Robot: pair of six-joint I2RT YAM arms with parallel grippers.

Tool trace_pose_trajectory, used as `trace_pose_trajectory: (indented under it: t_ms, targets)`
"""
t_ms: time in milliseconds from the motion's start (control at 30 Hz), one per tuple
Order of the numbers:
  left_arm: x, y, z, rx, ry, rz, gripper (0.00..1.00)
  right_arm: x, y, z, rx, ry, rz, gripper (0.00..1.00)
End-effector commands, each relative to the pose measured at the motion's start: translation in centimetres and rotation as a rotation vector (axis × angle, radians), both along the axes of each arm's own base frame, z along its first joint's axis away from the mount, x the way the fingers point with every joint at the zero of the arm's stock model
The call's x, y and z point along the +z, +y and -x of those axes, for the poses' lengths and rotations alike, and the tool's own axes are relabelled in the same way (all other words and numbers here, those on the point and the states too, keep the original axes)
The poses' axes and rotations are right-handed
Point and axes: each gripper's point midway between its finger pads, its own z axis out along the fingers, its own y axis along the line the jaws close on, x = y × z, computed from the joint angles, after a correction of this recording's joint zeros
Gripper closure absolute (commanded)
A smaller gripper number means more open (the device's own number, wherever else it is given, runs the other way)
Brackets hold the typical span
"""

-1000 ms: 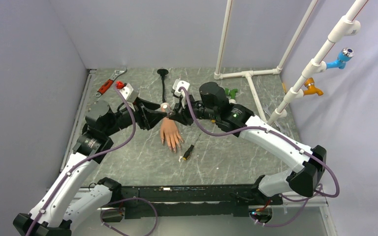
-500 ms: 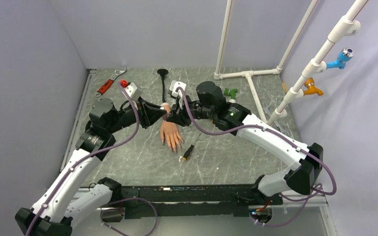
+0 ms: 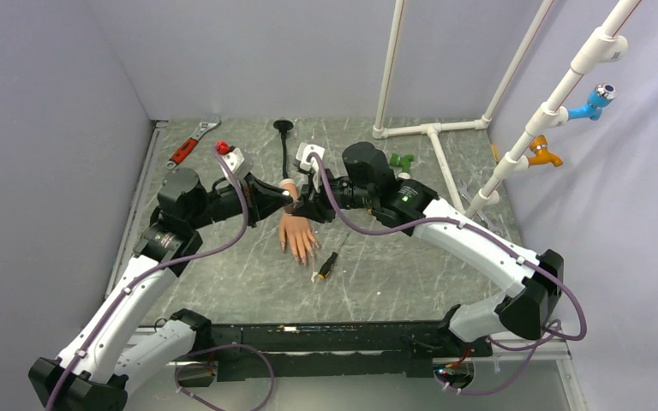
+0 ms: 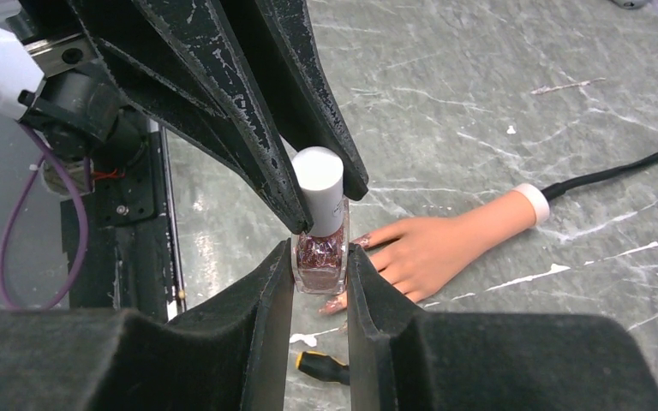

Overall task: Paint the nails
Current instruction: Screw the nail polish bottle.

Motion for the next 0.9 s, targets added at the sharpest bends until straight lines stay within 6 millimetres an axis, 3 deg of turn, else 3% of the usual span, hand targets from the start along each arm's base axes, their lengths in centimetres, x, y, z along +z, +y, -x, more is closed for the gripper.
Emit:
trace_pose_trajectory:
  t_ms: [0,300,433,733,867]
  targets:
    - [1.7,-1.0,3.4,-0.201,-0.09,-0.002,1.0,4.1,0.3,1.3,0.077,-0.09,-0.111,1.0]
    - [1.8,-1.6,6.8,-0.413,-0.122,0.008,1.0,4.4,-0.4,6.1,0.31,-0.084,-0.146,1.0]
    - [1.8,-1.6,7.8,-0.478,-0.124,0.007,1.0,4.4,-0.8,6.9,0.356,-0.087,-0.133,1.0]
    - [1.6,-1.5,7.8,-0.474,-0.129,-0.002,1.0,3.8,-1.0,7.5,0.397,-0.074,-0.112,1.0]
    - [1.6,-1.4,7.1,-0.42,-0.129,-0.004,0.61,3.7,-1.0,7.4,0.385,-0.075,-0.108,1.0]
